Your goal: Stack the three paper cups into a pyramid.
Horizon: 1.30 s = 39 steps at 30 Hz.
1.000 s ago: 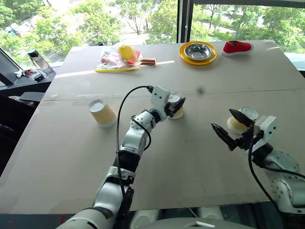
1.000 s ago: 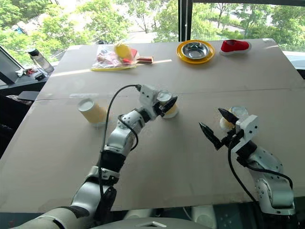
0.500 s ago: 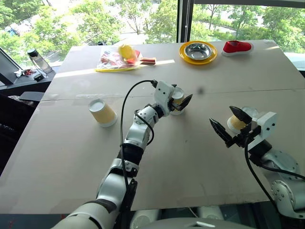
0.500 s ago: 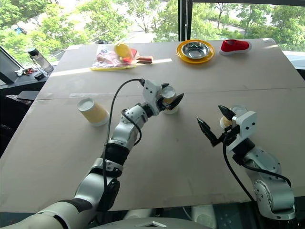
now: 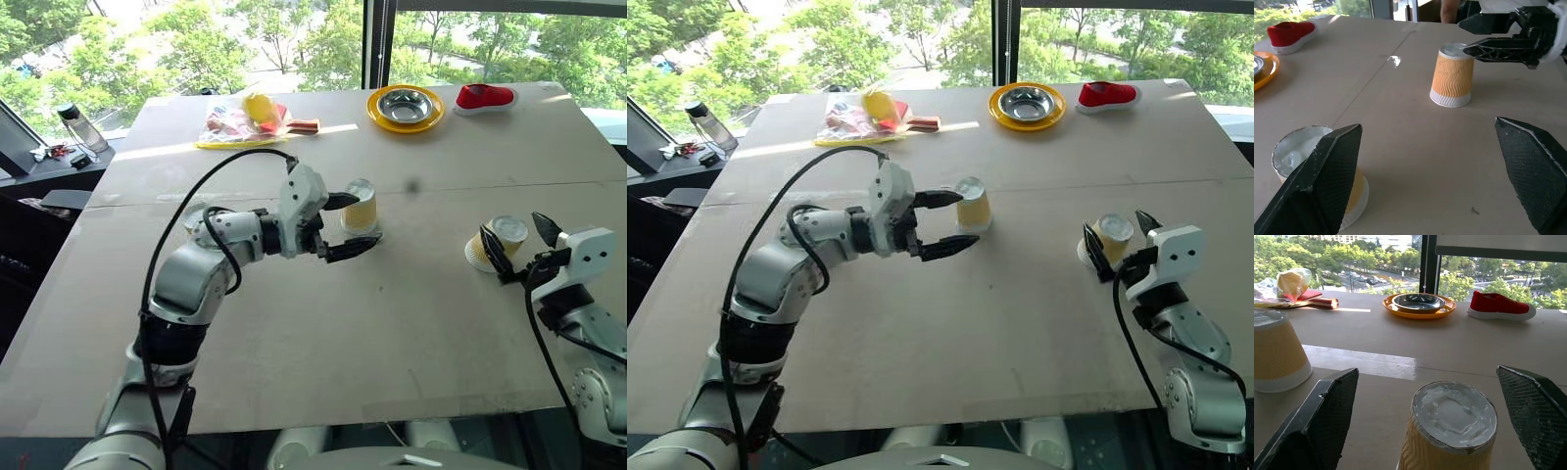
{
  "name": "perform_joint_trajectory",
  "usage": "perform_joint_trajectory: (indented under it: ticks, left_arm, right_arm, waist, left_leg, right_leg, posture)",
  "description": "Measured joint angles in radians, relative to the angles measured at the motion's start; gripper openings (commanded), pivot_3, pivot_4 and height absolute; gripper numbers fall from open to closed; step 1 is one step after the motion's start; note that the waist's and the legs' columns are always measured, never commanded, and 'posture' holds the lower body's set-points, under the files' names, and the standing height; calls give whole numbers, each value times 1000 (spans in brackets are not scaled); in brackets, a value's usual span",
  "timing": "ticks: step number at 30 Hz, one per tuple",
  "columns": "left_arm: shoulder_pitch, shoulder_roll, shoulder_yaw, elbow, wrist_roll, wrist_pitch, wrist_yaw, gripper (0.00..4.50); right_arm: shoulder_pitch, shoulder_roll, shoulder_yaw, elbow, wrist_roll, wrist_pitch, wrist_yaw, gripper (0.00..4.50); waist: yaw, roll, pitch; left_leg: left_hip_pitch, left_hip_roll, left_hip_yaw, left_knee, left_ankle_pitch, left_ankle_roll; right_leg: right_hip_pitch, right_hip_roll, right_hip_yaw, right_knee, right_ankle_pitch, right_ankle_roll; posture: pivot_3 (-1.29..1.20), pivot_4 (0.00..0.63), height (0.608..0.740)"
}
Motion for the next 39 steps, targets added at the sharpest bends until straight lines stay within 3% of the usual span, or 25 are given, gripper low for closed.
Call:
perform_joint_trajectory:
  ticks: [13,16,20,30,39]
  left_arm:
    - [19,40,8,-96,-41,122,38,4436]
    - [26,43,9,-105,-47,128,46,4500]
    - [34,46,18,-109,-58,140,63,4500]
    - [164,65,118,-184,-64,158,148,4500]
    - [377,37,248,-318,-62,166,325,4500]
  right_arm:
    - [-54,20,-2,93,-2,47,-41,4500]
    - [-56,20,-2,97,-1,47,-42,3711]
    - [-56,19,-3,109,-1,45,-34,1943]
    - [-113,1,47,128,-22,44,4,1932]
    - [-366,59,240,235,-25,152,44,1932]
  waist:
    - [-1,0,0]
    - [0,0,0]
    - [-1,0,0]
    - [-7,0,0]
    - [-2,0,0]
  left_leg:
    - [0,0,0,0,0,0]
    - [0,0,0,0,0,0]
    - [0,0,0,0,0,0]
    - [0,0,3,-1,0,0]
    - [0,1,3,-1,0,0]
  right_leg:
    - [0,0,1,0,0,0]
    - [0,0,1,0,0,0]
    - [0,0,1,0,0,0]
    - [-2,0,3,0,0,0]
    - [-2,0,4,0,0,0]
  posture:
    - [0,150,732]
    - [0,150,732]
    - [0,150,732]
    - [0,150,732]
    - [0,150,732]
